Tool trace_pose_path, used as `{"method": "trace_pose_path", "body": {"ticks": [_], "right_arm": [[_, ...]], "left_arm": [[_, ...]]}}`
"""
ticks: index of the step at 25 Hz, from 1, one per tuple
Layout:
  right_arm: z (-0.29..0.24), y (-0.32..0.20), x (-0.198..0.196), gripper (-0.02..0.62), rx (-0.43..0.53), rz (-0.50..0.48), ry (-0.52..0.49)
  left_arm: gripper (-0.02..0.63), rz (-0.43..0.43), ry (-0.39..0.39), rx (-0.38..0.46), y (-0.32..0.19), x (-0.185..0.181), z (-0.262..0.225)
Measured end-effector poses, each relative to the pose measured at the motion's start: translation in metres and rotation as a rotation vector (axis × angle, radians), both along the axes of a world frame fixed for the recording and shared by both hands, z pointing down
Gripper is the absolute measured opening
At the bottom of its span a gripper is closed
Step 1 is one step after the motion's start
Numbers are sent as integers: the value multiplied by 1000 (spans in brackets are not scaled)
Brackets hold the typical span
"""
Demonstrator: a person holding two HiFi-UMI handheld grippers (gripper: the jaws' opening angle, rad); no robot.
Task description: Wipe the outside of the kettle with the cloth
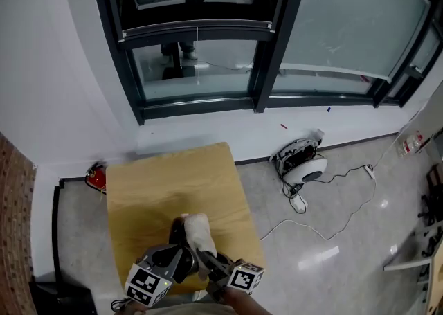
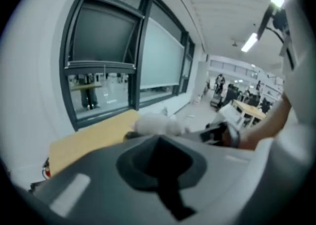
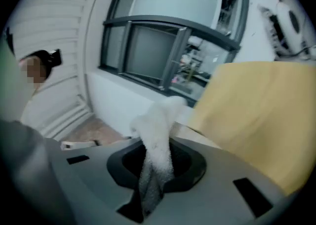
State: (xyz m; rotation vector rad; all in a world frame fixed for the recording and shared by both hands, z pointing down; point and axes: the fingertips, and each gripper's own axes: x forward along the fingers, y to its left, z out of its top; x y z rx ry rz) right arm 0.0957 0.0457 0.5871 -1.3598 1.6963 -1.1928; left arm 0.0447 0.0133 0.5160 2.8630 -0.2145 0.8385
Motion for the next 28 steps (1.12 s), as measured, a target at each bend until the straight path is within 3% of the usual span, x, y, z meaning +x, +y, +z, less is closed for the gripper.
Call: {"method": "trace_pose_path", "body": {"ticks": [2, 3, 4, 7, 8, 9, 11, 12, 13, 16, 17, 18, 20, 21, 22, 23, 26, 28], "right_arm": [[88, 6, 16, 61, -305, 80, -140], [98, 7, 17, 61, -353, 89, -208], [74, 4, 13, 61, -287, 63, -208], [-41, -1, -12, 61, 129, -90, -3], [-38, 2, -12, 61, 143, -84, 19], [-5, 6, -5, 61, 44, -33, -8], [92, 15, 14, 61, -314, 108, -178], [110, 17, 16, 61, -408, 146, -256], [92, 15, 13, 61, -373, 149, -281], [-30, 6, -10, 61, 69, 24, -133], [-36, 7, -13, 61, 114, 12, -87], [-11, 10, -8, 61, 44, 40, -76], [81, 21, 8, 61, -298, 109, -146], [111, 28, 8, 61, -432, 82, -168], [117, 36, 2, 61, -485, -7, -140], [106, 45, -9, 61, -476, -152, -62], [60, 98, -61, 61, -417, -740, 189], [46, 122, -89, 61, -392, -985, 264]], "left_arm": [[-1, 3, 2, -3, 1, 2, 1], [-2, 5, 3, -6, 2, 2, 1], [-2, 6, 6, -8, 2, 1, 1], [-2, 8, 3, -25, 1, 1, 0], [-2, 7, -2, -32, 0, 1, 1], [-1, 6, -4, -35, 0, 1, 1], [0, 8, 1, -46, 0, 2, 1], [-2, 8, 1, -52, 1, 1, 1], [-2, 6, 1, -52, 1, -1, 1], [-2, 0, 1, -37, -1, -2, 1], [-2, -5, -3, -34, -1, -2, 2], [-2, -9, -5, -29, -2, -1, 2], [-1, -10, -2, -34, -2, 1, 1], [-2, -10, -2, -45, -1, 0, 2], [-2, -11, -3, -56, 1, -2, 2], [-2, -11, -5, -67, 2, -3, 3], [-2, 10, -41, -129, -3, 1, 2], [-2, 43, -30, -96, -16, 18, -14]]}}
